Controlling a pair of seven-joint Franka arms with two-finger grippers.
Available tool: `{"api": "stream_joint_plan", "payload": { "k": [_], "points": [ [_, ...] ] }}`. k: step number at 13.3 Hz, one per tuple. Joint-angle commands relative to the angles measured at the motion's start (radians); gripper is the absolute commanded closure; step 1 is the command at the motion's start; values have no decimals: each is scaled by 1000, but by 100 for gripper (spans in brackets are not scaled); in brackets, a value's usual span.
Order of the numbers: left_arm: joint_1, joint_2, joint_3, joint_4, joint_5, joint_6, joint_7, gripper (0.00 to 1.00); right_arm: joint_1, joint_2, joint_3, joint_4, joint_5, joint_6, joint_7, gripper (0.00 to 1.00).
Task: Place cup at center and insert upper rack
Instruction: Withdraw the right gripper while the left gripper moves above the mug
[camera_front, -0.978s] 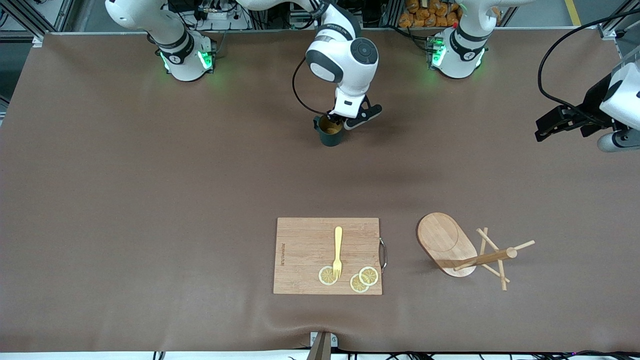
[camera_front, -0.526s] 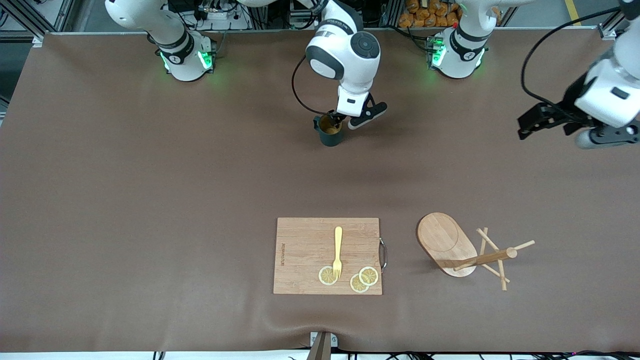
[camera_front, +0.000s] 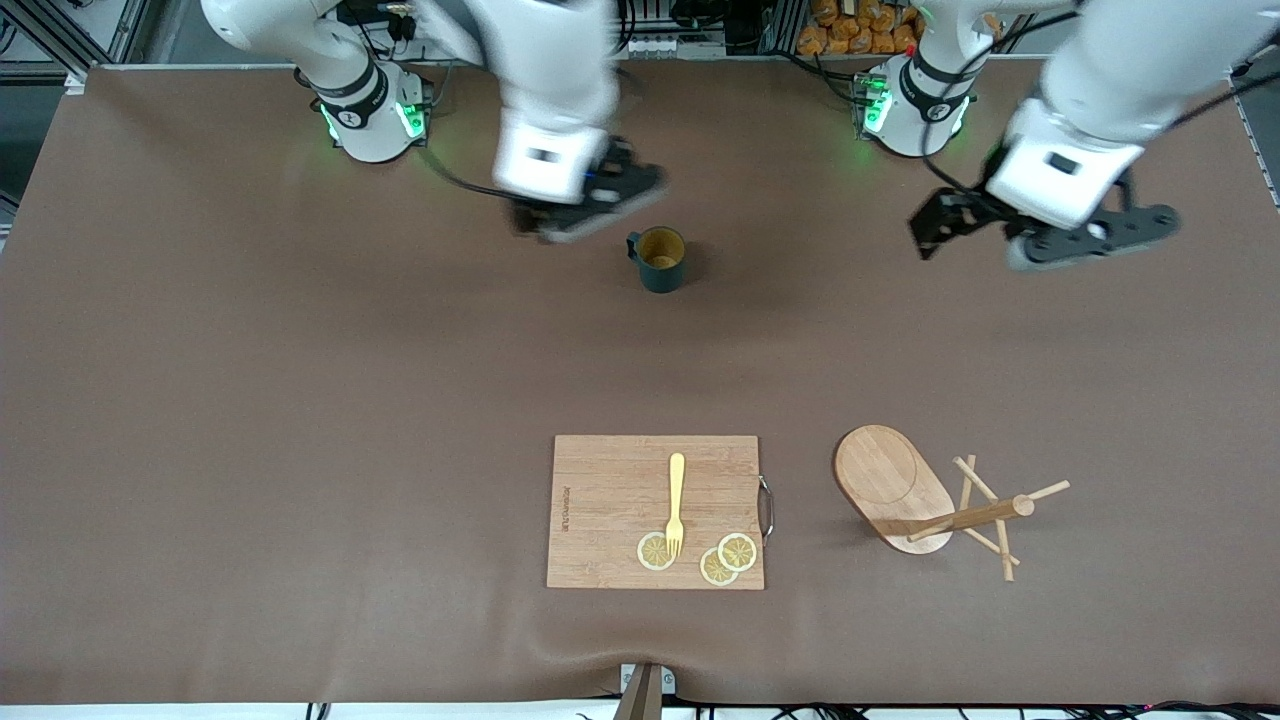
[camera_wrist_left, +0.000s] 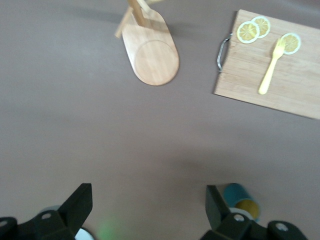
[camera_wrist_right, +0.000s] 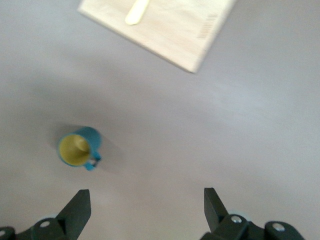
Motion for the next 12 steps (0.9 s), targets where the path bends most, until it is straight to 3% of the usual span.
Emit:
{"api": "stream_joint_plan", "payload": {
  "k": [1,3,5,8,12],
  "points": [
    [1,-1,-98,-54,2,58,-179,0,-172,-122,24,-22,-3,-98,-7,0],
    [-59,35,-148,-62,49,76,-355,0,-299,-174,24,-24,-2,-178,-22,0],
    [-178,94,-154,-56,86,104,-553,0,-412,-205,22,-25,-5,-209,-144,0],
    [-361,206,-154,-47,232,118,-843,0,-588,-208,21,-31,-2,-206,-284,0],
    [-527,384,-148,13,402,141,-1144,0,-714,-196,21,-60,-2,-186,-308,0]
  ]
}}
